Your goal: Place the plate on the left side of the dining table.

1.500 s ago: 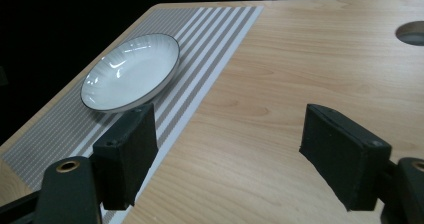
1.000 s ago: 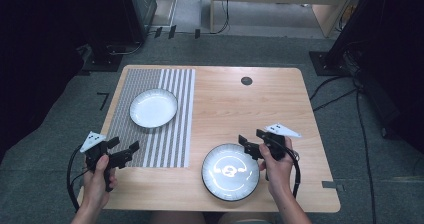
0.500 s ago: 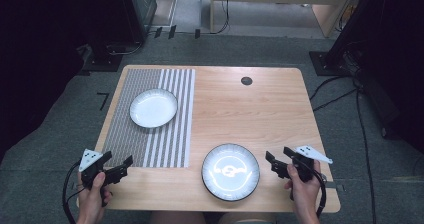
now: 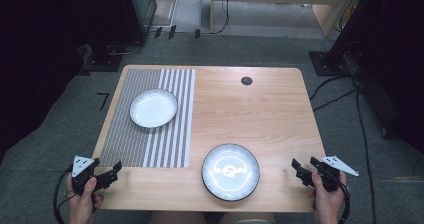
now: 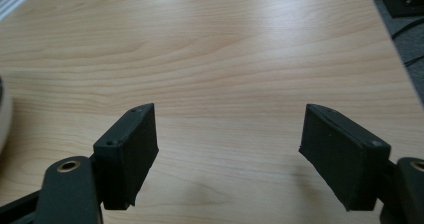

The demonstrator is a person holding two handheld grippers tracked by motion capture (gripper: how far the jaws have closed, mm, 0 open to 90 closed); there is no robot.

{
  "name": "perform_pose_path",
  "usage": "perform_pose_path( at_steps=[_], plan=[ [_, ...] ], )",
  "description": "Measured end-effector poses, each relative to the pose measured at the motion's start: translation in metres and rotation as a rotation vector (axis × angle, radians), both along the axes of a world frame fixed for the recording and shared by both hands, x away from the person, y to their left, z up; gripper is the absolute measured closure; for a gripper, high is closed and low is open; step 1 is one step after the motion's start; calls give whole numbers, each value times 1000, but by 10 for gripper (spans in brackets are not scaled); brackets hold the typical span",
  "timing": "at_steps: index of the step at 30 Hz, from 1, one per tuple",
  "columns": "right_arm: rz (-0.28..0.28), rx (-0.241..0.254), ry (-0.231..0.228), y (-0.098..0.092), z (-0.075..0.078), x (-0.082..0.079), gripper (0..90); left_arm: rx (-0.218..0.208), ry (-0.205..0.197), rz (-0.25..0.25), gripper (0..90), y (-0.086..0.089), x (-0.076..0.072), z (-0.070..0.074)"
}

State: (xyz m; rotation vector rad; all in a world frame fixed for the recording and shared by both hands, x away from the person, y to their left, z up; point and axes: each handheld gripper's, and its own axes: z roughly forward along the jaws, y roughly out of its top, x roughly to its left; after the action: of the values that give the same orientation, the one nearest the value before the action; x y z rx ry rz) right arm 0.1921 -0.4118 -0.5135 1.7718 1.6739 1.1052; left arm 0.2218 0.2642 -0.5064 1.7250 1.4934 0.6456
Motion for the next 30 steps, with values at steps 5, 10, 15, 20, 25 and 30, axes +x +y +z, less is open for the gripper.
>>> perform_pose_path(
  at_steps=[5,10,15,20,25,30],
  plan=[
    [-41,-18,20,-13,-5,-1,227,45,-15,20,159,6,1,0],
    [-70,-33,62,-17,-10,0,225,48,-7,26,159,8,5,-2],
    [-68,-71,70,-13,-10,1,220,72,18,11,159,4,8,-6],
    [-53,-163,91,-5,-11,4,186,98,51,-4,159,0,9,-10],
    [-38,-214,106,1,-11,5,168,130,84,-13,156,-4,10,-11],
    [-31,-215,107,2,-11,6,157,128,86,-11,151,-4,10,-11]
  ],
)
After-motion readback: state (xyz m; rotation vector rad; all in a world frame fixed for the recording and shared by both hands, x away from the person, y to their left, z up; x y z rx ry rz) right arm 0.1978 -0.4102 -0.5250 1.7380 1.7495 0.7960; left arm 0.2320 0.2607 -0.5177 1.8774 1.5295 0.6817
